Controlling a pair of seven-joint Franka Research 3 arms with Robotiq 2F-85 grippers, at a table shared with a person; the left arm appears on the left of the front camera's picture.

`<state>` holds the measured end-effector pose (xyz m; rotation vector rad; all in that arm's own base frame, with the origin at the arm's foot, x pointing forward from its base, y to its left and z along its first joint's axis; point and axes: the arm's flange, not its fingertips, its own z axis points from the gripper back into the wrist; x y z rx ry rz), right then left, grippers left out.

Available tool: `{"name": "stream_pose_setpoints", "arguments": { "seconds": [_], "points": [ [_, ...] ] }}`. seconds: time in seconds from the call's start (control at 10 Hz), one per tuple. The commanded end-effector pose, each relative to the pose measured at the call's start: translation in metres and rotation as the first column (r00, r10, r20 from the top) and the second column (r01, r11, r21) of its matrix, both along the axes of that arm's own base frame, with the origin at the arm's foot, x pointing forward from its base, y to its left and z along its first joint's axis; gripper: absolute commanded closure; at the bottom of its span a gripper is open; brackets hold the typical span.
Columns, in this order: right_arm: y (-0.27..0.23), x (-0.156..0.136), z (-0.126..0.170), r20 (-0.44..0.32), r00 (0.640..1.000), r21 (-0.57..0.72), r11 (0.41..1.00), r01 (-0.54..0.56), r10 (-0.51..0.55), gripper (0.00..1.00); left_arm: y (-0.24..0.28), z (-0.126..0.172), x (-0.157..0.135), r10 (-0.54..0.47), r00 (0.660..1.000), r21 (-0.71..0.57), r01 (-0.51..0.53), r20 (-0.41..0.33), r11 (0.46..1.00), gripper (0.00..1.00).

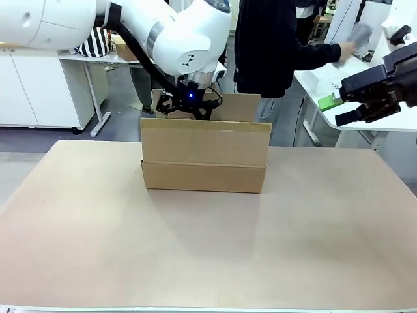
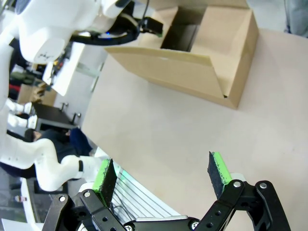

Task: Pack the gift set into the box.
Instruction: Place both hands on the side flaps of the Package Box and spread them outward.

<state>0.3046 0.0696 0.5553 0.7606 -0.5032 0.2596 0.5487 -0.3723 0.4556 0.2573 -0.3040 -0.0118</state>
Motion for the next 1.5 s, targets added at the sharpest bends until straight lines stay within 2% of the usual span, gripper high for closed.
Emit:
{"name": "stream_pose_setpoints", "arguments": {
  "seconds": [0.0, 0.3, 0.8, 1.4],
  "points": [
    [0.0, 0.003, 0.0, 0.021, 1.0, 0.013, 1.0, -0.021, 0.021, 0.0, -0.01, -0.006, -0.007, -0.002, 0.999, 0.029, 0.0, 0.041, 1.0, 0.0],
    [0.0, 0.003, 0.0, 0.021, 1.0, 0.013, 1.0, -0.021, 0.021, 0.0, -0.024, -0.019, -0.003, -0.001, 0.999, 0.089, -0.003, 0.042, 0.996, 0.0],
    [0.0, 0.003, 0.0, 0.021, 1.0, 0.013, 1.0, -0.021, 0.021, 0.0, -0.029, -0.052, 0.012, 0.013, 1.0, 0.131, -0.011, -0.016, 0.991, 0.0],
    [0.0, 0.003, 0.0, 0.021, 1.0, 0.013, 1.0, -0.021, 0.021, 0.0, -0.031, -0.059, 0.012, 0.084, 0.996, 0.233, -0.081, -0.005, 0.969, 0.0]
  ]
}}
